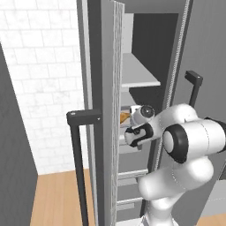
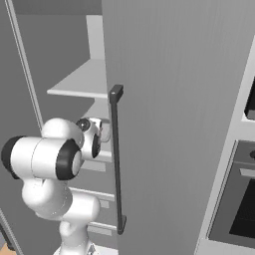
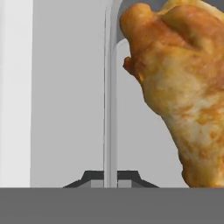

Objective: Take the meat container that has the chicken drumstick and place it on the second highest rack of the freezer. Then take the vegetable container that has the garlic and cucumber and place it on the highest rack of the freezer.

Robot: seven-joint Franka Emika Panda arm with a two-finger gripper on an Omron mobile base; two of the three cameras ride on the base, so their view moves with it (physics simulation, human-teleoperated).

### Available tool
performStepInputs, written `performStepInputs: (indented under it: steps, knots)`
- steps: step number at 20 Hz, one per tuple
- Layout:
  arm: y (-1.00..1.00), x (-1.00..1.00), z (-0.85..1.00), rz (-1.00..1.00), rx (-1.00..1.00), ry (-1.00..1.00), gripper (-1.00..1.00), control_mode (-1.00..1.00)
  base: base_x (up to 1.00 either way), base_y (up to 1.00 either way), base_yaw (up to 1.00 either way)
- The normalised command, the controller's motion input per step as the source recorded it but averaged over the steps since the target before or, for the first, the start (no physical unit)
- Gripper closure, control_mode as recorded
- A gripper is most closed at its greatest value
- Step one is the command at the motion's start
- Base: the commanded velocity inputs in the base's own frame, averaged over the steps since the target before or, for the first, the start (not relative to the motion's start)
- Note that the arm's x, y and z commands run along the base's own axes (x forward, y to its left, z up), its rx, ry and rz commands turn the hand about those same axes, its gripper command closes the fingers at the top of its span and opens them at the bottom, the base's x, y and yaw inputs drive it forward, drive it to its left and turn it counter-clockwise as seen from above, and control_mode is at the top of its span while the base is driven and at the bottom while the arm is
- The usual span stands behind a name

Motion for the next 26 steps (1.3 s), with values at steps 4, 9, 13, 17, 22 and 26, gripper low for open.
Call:
performStepInputs:
  steps: [4,9,13,17,22,26]
  knots:
    - [0.00,0.40,-0.46,0.00,0.00,0.00,1.00,-1.00,0.00,0.00,0.00]
    - [0.00,0.57,-0.17,0.00,0.00,-0.03,1.00,-1.00,0.00,0.00,0.00]
    - [0.00,0.54,-0.12,0.00,0.00,-0.03,1.00,-1.00,0.00,0.00,0.00]
    - [0.00,0.34,-0.10,0.00,0.00,-0.03,1.00,-1.00,0.00,0.00,0.00]
    - [0.02,0.19,-0.35,0.00,0.00,-0.03,1.00,-1.00,0.00,0.00,0.00]
    - [0.01,0.01,-0.59,0.00,0.00,-0.05,1.00,-1.00,0.00,0.00,0.00]
